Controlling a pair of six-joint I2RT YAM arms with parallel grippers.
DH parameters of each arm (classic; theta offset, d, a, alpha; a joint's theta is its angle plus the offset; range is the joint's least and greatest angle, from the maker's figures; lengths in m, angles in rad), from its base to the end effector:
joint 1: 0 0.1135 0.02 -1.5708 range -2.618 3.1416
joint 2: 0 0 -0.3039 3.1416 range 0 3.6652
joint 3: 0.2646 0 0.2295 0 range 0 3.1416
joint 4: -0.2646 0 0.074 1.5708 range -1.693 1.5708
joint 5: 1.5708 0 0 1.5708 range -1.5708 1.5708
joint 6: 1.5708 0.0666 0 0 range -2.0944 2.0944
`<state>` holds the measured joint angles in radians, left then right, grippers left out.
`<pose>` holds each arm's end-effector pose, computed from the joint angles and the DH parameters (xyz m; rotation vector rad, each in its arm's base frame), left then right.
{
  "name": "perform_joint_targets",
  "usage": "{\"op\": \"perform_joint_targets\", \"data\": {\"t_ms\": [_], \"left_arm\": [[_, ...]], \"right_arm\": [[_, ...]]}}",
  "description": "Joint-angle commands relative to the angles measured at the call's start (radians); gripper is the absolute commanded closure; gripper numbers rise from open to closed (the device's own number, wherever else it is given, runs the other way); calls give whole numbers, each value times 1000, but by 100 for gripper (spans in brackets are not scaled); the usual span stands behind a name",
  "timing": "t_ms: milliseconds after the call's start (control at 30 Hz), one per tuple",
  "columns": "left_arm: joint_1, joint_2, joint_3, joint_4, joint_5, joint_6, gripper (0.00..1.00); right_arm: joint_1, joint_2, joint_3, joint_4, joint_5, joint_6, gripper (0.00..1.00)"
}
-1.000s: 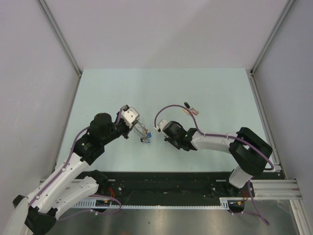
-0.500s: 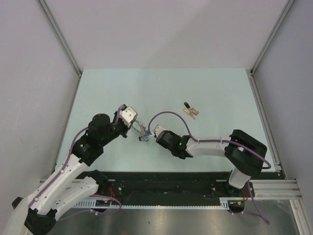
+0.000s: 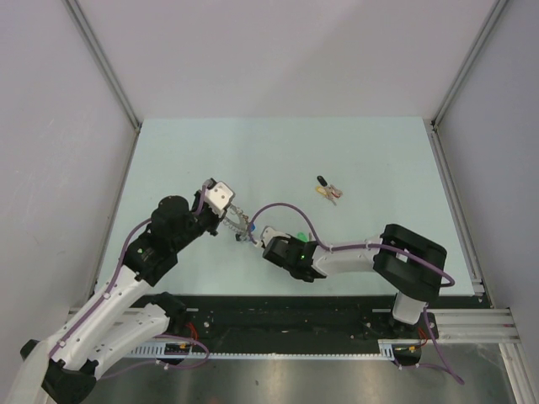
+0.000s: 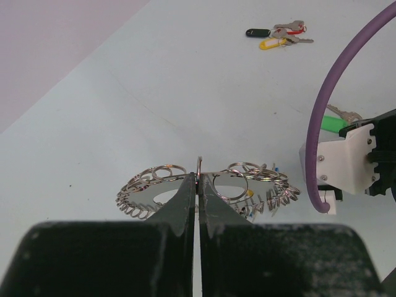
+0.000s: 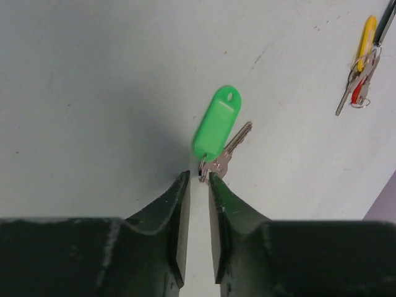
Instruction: Put the keys on the keyring
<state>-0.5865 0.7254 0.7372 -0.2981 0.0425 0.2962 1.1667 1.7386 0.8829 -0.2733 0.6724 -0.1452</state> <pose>0.1219 -0.0844 0.3381 0.8228 1.6723 -0.2408 0.1621 0.2735 0.1712 -1.3145 2.0168 -0.4682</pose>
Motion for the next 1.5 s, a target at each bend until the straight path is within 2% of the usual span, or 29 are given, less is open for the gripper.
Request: {"op": "perform_joint_targets", "data": {"t_ms": [0,167,467,700,1467], "left_arm": [[4,-15,25,76,-18,8,100],[5,-12,25,76,-18,8,99],[5,-14,24,76,-12,9,100],[5,-11,25,76,-7,9,100],[5,3,24,76,5,12,100]], "right_arm": [[-4,-73,33,-33,-28,29,70],[-39,-145,48,-66,-128,48,62],[-117,-197,19,-58,-292,73,55],[-127,-195,-59,-1,-284,65,56],[-145,-91,-62,71,-250,6,66]]}}
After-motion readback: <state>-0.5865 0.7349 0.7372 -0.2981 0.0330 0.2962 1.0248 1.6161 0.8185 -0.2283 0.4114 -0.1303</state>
